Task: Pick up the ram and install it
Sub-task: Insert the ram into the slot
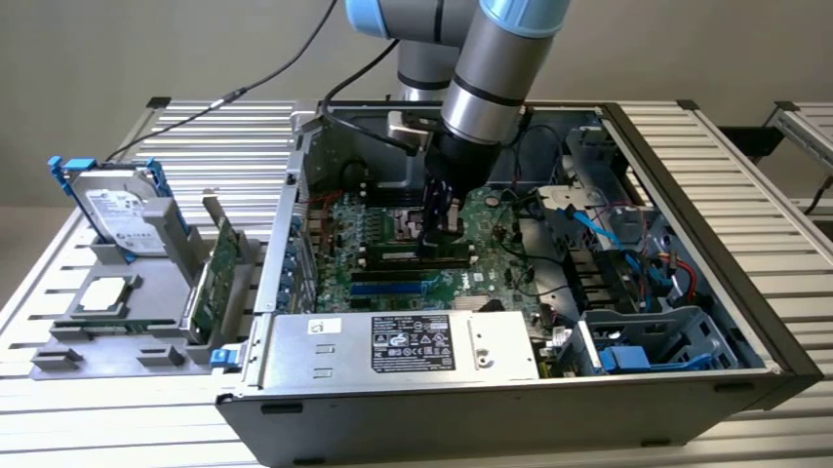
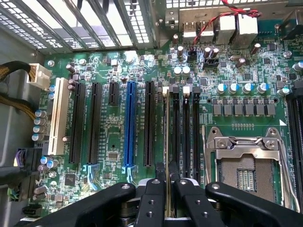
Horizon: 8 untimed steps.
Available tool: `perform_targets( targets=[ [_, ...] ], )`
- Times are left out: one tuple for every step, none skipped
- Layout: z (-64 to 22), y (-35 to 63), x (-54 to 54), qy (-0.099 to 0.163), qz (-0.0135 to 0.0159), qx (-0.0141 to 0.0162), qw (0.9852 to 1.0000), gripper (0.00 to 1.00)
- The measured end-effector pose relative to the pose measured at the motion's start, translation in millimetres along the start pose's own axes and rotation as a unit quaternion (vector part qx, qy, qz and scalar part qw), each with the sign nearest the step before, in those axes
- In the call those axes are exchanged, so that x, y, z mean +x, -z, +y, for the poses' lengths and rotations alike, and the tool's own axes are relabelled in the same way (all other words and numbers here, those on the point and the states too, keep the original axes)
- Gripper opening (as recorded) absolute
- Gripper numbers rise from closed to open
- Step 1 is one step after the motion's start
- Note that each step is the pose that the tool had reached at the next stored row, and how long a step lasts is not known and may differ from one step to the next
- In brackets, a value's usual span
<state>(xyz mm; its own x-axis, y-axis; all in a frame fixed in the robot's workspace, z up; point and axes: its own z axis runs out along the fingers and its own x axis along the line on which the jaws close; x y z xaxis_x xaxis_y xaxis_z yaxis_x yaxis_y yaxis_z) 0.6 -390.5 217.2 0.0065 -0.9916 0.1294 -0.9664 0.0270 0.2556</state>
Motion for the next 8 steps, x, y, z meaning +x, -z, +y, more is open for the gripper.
perform_targets(
  targets=[
    [0.0,0.0,0.0,0.0,0.0003,-0.0006,1.0,0.14],
    [0.0,0.0,0.0,0.0,0.0007,-0.0012,1.0,0.14],
    [0.0,0.0,0.0,0.0,0.001,-0.0015,1.0,0.14],
    [-0.1,-0.2,-0.1,0.0,0.0015,-0.0017,1.0,0.14],
    [-0.2,-0.5,-0.1,0.0,0.0022,-0.0019,1.0,0.14],
    [-0.3,-0.9,-0.2,-0.001,0.0032,-0.002,1.0,0.14],
    [-0.4,-1.3,-0.3,-0.001,0.0039,-0.002,1.0,0.14],
    [-0.4,-1.6,-0.4,-0.001,0.0045,-0.002,1.0,0.14]
  ],
)
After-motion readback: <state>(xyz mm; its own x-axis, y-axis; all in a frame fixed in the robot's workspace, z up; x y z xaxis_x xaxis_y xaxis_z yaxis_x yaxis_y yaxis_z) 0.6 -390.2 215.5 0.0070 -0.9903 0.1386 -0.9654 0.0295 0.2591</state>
